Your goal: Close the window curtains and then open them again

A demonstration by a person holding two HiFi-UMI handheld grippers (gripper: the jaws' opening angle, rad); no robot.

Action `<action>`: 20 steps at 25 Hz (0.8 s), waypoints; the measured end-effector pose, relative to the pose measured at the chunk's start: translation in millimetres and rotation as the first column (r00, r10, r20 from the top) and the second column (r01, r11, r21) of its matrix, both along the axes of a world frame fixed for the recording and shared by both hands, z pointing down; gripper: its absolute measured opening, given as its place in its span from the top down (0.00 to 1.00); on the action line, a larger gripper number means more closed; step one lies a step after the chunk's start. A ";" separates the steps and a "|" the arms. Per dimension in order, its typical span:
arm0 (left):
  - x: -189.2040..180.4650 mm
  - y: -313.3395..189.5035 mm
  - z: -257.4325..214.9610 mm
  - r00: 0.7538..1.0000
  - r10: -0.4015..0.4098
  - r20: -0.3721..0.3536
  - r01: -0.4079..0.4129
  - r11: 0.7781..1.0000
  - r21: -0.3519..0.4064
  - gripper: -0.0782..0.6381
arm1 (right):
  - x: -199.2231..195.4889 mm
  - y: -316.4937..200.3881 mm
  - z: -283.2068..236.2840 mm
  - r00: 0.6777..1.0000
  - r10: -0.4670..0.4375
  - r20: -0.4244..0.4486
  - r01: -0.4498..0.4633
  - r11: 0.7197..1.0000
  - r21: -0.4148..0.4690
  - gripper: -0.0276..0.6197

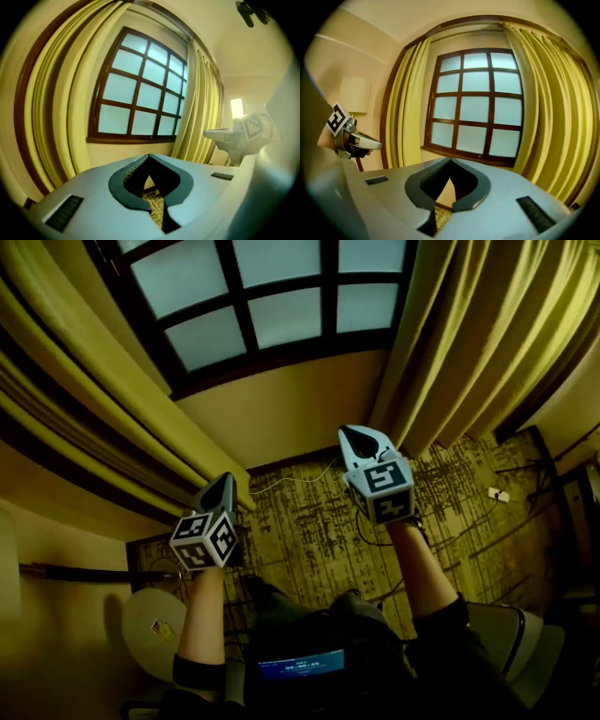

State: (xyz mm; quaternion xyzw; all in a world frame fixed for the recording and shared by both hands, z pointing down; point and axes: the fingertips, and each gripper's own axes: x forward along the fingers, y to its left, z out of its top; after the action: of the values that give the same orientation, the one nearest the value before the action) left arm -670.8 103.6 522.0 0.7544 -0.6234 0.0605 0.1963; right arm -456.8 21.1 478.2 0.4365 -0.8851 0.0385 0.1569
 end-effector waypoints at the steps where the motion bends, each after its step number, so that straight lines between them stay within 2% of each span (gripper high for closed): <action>1: 24.5 -2.0 4.3 1.000 0.024 -0.008 -0.024 1.000 -0.004 0.89 | 30.3 5.8 11.2 0.999 0.034 -0.011 -0.034 0.999 -0.021 0.94; 6: 139.3 -10.7 19.6 0.987 0.145 -0.068 -0.148 0.988 -0.045 0.89 | 174.9 24.7 54.7 0.976 0.214 -0.027 -0.215 0.975 -0.053 0.94; 11: 222.2 -24.7 16.4 0.966 0.249 -0.064 -0.254 0.963 -0.085 0.89 | 283.2 48.0 85.2 0.922 0.387 -0.022 -0.385 0.909 -0.158 0.94; 16: 266.5 -32.0 16.2 0.931 0.366 0.000 -0.364 0.926 -0.097 0.89 | 331.5 80.9 102.5 0.869 0.495 -0.005 -0.485 0.849 -0.211 0.94; 18: 277.5 -38.1 17.9 0.915 0.403 0.022 -0.399 0.912 -0.093 0.89 | 341.0 84.4 106.0 0.853 0.522 -0.004 -0.510 0.832 -0.218 0.94; 20: 284.9 -39.6 21.4 0.901 0.432 0.037 -0.427 0.899 -0.102 0.89 | 341.7 90.3 112.9 0.850 0.526 -0.005 -0.512 0.825 -0.237 0.94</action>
State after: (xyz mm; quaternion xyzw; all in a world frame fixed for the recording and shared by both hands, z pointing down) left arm -385.9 64.0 543.4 0.8615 -0.4437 0.1527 0.1940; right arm -115.0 111.4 591.1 0.6382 -0.7268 0.1948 0.1628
